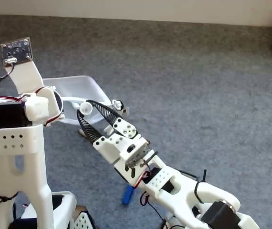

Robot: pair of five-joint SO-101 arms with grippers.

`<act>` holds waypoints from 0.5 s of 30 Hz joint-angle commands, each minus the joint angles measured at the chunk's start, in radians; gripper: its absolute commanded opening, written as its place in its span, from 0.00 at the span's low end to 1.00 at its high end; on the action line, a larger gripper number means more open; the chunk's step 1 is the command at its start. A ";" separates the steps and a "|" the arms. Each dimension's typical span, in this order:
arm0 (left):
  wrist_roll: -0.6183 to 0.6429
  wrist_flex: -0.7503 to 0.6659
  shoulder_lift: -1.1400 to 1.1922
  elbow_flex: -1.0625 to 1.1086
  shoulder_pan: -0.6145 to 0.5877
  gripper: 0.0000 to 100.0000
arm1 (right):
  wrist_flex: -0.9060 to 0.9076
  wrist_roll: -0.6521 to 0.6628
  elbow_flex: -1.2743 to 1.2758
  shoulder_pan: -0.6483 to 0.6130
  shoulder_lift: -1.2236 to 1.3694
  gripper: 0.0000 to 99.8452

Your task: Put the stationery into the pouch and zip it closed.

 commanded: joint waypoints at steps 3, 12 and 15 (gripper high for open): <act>0.005 -0.020 -0.022 -0.024 0.013 0.01 | -0.018 0.043 0.008 -0.018 -0.018 0.01; 0.005 -0.018 -0.022 -0.024 0.013 0.01 | -0.015 0.043 0.010 -0.019 -0.018 0.15; 0.003 -0.017 -0.022 -0.024 0.013 0.01 | -0.015 0.043 0.010 -0.019 -0.018 0.18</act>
